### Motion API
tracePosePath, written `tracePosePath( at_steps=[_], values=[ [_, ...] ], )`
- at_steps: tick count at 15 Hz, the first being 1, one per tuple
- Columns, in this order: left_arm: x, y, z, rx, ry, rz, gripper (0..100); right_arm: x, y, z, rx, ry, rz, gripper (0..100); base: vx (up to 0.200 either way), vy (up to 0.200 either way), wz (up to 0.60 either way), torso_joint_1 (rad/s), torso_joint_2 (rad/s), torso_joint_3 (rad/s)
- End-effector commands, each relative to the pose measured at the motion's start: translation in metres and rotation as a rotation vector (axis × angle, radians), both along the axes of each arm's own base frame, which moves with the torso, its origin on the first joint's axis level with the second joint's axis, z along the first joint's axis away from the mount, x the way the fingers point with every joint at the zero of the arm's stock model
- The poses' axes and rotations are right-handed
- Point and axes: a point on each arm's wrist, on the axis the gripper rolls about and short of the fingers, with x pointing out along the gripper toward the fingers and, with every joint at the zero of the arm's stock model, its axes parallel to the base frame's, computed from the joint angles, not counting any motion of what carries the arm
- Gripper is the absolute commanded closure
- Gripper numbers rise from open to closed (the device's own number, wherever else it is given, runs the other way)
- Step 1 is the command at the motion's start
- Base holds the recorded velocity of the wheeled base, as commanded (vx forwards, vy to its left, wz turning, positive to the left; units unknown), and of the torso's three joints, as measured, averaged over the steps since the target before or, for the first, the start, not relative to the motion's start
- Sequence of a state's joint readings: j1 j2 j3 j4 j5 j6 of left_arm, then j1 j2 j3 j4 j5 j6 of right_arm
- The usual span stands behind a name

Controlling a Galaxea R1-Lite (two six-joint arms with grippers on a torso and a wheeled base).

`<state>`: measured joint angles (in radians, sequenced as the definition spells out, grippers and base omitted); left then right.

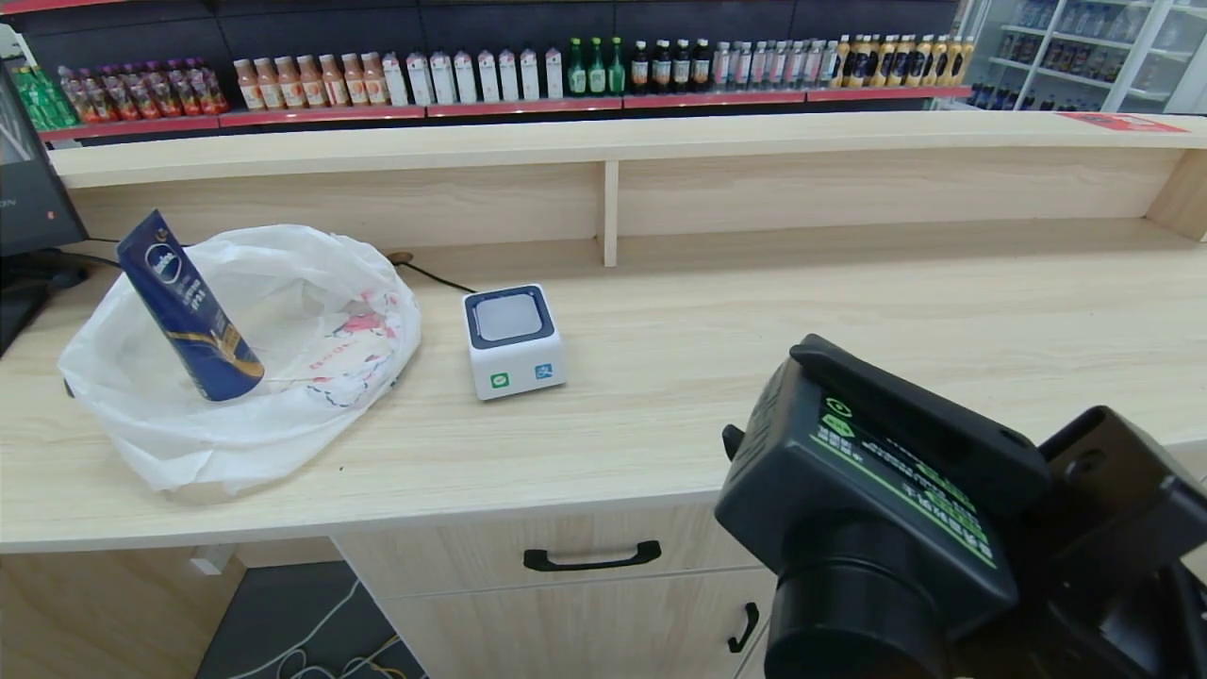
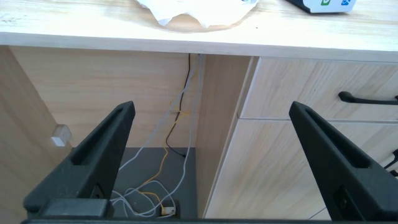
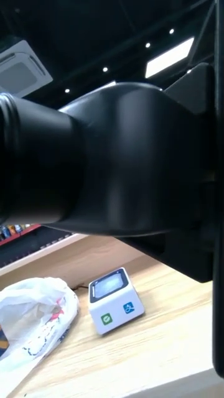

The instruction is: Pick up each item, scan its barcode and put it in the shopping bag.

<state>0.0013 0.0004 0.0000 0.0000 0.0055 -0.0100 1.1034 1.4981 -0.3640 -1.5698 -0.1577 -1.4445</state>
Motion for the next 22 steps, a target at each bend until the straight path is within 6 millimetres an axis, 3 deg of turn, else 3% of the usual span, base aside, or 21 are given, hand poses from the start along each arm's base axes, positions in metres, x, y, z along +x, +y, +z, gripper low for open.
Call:
tracePosePath(
  at_steps=[1,7,13,17,22],
  values=[
    [0.000,0.000,0.000,-0.001,0.000,0.001,0,0.000,0.001,0.001,0.006,0.003,0.005,100,0.000,0.000,0.00,0.000,0.00,0.000],
    [0.000,0.000,0.000,-0.001,0.000,0.001,0,0.011,0.021,-0.007,0.075,0.154,0.072,100,0.000,0.000,0.00,0.000,0.00,0.000],
    [0.000,0.000,0.000,-0.001,0.000,0.001,0,0.044,-0.004,-0.014,0.276,0.411,0.073,100,0.000,0.000,0.00,0.000,0.00,0.000],
    [0.000,0.000,0.000,-0.001,0.000,0.001,0,0.054,-0.021,-0.010,0.561,0.614,0.073,100,0.000,0.000,0.00,0.000,0.00,0.000],
    [0.000,0.000,0.000,-0.001,0.000,0.001,0,0.060,-0.018,-0.013,0.905,0.856,0.135,100,0.000,0.000,0.00,0.000,0.00,0.000]
  ],
)
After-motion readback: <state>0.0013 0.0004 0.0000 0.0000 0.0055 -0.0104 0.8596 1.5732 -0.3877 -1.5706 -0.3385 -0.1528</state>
